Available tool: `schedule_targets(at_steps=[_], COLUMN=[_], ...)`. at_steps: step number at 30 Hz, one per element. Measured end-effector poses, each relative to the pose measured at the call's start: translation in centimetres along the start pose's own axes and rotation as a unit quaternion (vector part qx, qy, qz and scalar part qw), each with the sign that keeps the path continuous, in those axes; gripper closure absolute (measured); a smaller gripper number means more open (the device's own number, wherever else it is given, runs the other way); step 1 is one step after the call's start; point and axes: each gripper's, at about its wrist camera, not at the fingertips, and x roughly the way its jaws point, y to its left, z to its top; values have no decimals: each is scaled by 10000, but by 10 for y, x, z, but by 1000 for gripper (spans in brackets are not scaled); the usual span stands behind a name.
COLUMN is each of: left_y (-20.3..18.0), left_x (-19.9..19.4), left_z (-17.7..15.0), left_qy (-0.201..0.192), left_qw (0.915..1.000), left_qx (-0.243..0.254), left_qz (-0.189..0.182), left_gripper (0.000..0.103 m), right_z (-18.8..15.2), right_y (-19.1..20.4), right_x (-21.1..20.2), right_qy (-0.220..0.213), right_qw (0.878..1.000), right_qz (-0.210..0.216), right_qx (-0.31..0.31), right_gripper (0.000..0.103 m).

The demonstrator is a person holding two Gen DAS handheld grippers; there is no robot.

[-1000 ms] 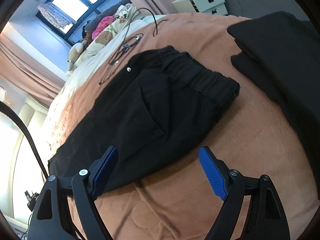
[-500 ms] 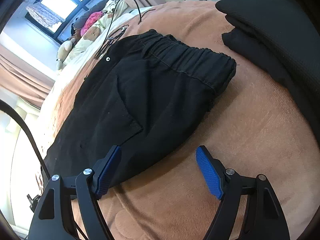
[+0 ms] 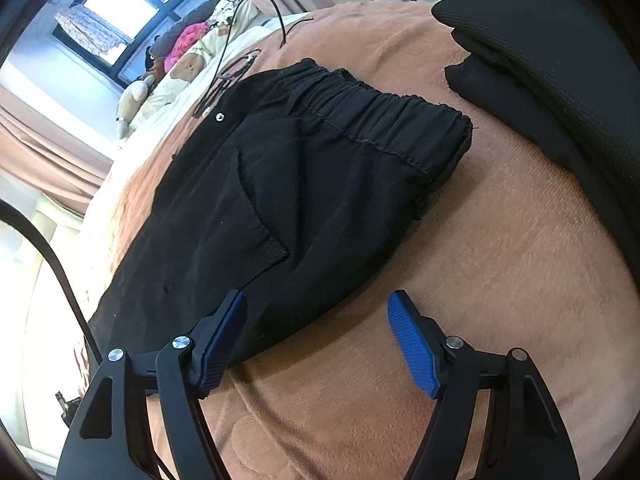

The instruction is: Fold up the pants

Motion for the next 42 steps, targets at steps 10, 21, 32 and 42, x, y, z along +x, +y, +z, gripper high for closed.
schedule_targets(at_steps=[10,21,32,42], left_y=[1,4,4,-3], left_x=[11,12,24,15], left_z=[3,5,15,23], left_qy=[98,-214,-234,-452], left_qw=[9990,9975,9945,9952], left_qx=[-266,-335,-448,-395], left_qz=[-336,-593,-913,-778], left_gripper=[60,62,62,92], right_z=[-5,-3,4,14], right_y=[-9,-34,-36,-30], right_x=[8,23,47,45], right_qy=[-1,-322,-710,-626], right_qw=[9980,9893,9852,9908], right_qz=[507,969,1006,666], right_qx=[371,1039,1191,994], right_gripper=[31,31,31,92])
